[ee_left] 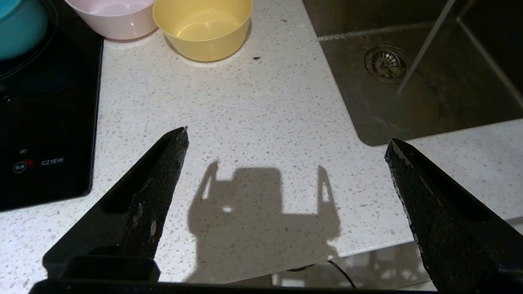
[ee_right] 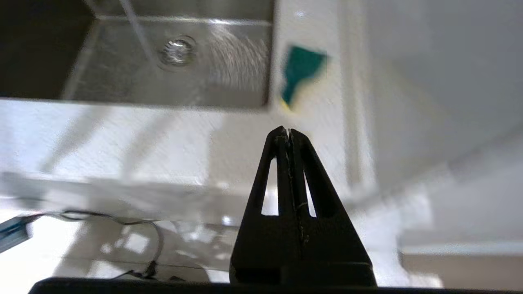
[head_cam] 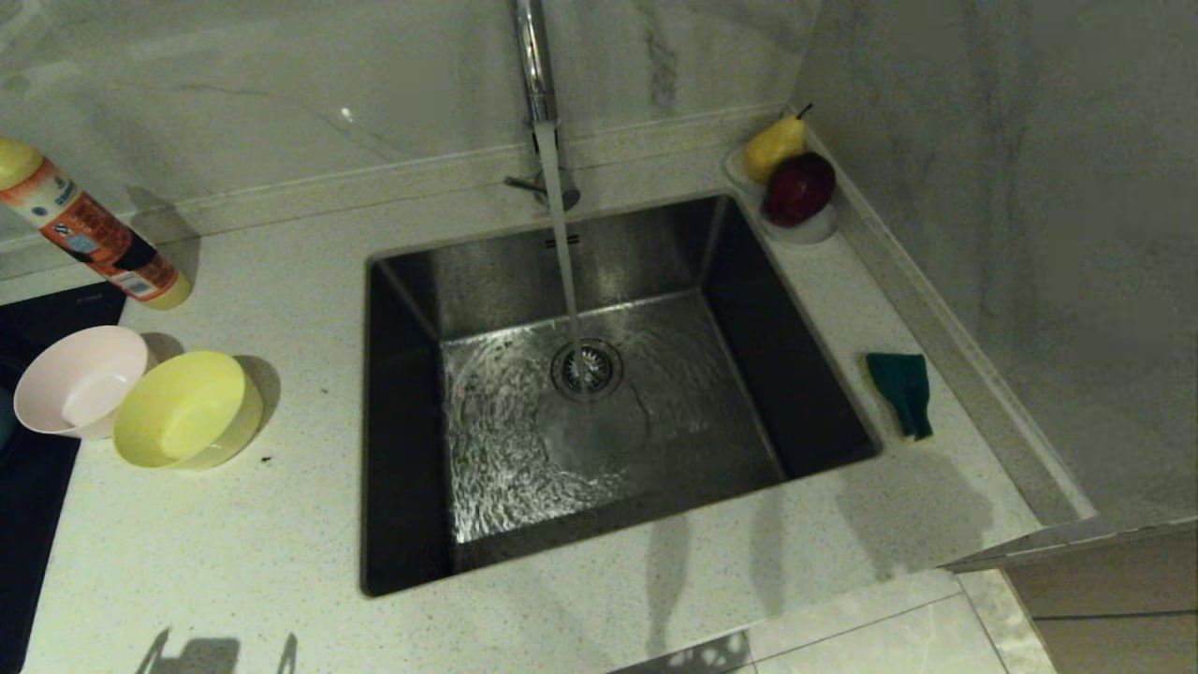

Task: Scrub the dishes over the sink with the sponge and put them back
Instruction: Turn off the faucet

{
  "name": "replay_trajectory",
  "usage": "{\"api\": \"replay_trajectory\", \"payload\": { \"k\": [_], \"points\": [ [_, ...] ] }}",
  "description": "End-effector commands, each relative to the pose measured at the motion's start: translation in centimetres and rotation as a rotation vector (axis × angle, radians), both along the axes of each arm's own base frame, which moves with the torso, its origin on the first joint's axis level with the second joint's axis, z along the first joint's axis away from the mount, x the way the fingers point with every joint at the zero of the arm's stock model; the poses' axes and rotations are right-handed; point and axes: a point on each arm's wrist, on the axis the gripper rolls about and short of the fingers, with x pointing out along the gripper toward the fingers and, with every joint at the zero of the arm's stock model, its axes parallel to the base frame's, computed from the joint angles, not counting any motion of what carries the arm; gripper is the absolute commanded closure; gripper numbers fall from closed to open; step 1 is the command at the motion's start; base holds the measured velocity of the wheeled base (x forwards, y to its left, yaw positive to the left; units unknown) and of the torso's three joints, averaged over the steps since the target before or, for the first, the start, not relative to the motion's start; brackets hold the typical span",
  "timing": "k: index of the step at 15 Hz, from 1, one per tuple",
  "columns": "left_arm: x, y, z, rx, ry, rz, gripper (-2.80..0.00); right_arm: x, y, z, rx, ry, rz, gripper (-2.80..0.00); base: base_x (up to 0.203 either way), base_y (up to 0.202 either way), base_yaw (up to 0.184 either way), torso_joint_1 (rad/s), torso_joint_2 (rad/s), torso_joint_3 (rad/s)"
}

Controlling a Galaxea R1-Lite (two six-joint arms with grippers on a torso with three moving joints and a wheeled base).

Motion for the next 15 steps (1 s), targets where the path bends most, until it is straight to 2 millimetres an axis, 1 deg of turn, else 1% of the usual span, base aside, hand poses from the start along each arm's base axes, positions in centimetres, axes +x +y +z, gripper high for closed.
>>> {"api": "replay_trajectory", "payload": {
  "k": [1,3,4,5,7,9,12,13,15],
  "points": [
    [0.3,0.0,-1.1,0.0,0.039,0.0,-2.8,-2.6,-0.4,-2.1,0.006,-0.065,-0.067,0.0,0.0,0.0,0.0,0.0,0.0,0.0],
    [0.3,0.0,-1.1,0.0,0.04,0.0,-2.8,-3.8,-0.4,-4.3,0.005,-0.072,-0.099,0.0,0.0,0.0,0.0,0.0,0.0,0.0],
    [0.3,0.0,-1.1,0.0,0.041,0.0,-2.8,-4.1,-0.4,-6.0,0.002,-0.052,-0.111,0.0,0.0,0.0,0.0,0.0,0.0,0.0],
    [0.3,0.0,-1.1,0.0,0.04,0.0,-2.8,-4.2,-0.4,-7.1,0.002,-0.029,-0.121,0.0,0.0,0.0,0.0,0.0,0.0,0.0],
    [0.3,0.0,-1.1,0.0,0.039,0.0,-2.8,-4.2,-0.5,-7.4,0.054,-0.006,-0.14,0.0,0.0,0.0,0.0,0.0,0.0,0.0],
    [0.3,0.0,-1.1,0.0,0.041,0.0,-2.8,-4.1,-0.6,-8.0,0.115,0.063,-0.176,0.0,0.0,0.0,0.0,0.0,0.0,0.0],
    [0.3,0.0,-1.1,0.0,0.041,0.0,-2.8,-4.2,-0.5,-8.3,0.093,0.092,-0.164,0.0,0.0,0.0,0.0,0.0,0.0,0.0],
    [0.3,0.0,-1.1,0.0,0.04,-0.001,-2.8,-4.2,-0.5,-8.5,0.045,0.097,-0.161,0.0,0.0,0.0,0.0,0.0,0.0,0.0],
    [0.3,0.0,-1.1,0.0,0.039,0.0,-2.8,-4.2,-0.5,-8.7,0.026,0.117,-0.169,0.0,0.0,0.0,0.0,0.0,0.0,0.0]
  ]
}}
